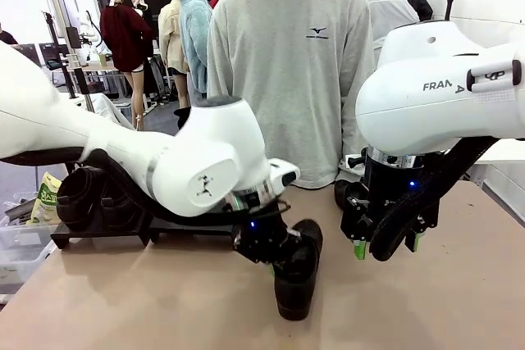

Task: Organize the shoes by placing them on the stand.
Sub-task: Place the Shoe from the middle of the table onto the Shoes Stand.

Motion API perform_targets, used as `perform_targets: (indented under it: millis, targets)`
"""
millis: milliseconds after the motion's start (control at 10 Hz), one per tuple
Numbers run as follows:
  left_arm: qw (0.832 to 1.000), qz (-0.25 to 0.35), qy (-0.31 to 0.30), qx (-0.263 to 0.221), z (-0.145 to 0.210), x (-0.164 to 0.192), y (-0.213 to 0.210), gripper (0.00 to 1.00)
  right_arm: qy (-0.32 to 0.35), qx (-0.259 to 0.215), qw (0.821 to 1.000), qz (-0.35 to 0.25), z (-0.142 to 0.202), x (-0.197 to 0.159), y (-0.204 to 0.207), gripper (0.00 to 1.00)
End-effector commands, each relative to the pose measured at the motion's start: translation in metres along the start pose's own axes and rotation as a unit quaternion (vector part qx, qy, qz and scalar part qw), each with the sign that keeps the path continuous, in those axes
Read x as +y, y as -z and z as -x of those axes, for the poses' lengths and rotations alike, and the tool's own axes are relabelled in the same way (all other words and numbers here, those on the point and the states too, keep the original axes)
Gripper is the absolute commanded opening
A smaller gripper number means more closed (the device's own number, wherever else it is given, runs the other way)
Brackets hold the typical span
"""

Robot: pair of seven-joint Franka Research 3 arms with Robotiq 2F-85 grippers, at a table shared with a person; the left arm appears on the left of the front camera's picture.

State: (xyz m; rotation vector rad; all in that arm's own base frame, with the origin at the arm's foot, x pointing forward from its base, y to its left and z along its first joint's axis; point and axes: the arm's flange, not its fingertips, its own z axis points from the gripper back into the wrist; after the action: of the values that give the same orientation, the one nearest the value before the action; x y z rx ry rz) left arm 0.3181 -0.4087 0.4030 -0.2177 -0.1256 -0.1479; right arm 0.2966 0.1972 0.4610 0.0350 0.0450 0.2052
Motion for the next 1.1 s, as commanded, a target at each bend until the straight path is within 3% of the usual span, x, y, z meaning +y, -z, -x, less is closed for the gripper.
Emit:
perform_targets:
  millis: [0, 300, 500, 600, 800, 1000]
  targets:
    - [0.998, 0.020, 0.005, -0.062, 0.015, 0.024, -0.050, 0.00, -0.008, 0.005, 1.000, 0.008, -0.002, -0.001, -0.004, 1.00]
    - [0.993, -0.009, -0.026, -0.119, 0.014, 0.081, -0.095, 0.00, -0.008, 0.005, 1.000, 0.008, -0.002, -0.001, -0.004, 1.00]
    - [0.992, -0.008, -0.016, -0.128, 0.017, 0.111, -0.122, 0.00, -0.008, 0.005, 1.000, 0.008, -0.002, -0.001, -0.004, 1.00]
    - [0.993, -0.006, -0.027, -0.118, 0.010, 0.079, -0.101, 0.00, -0.008, 0.005, 1.000, 0.008, -0.002, -0.001, -0.004, 1.00]
    - [0.993, -0.006, -0.027, -0.118, 0.010, 0.079, -0.101, 0.00, -0.008, 0.005, 1.000, 0.008, -0.002, -0.001, -0.004, 1.00]
    - [0.991, -0.017, -0.020, -0.133, 0.008, 0.105, -0.101, 0.00, -0.008, 0.005, 1.000, 0.008, -0.002, -0.001, -0.004, 1.00]
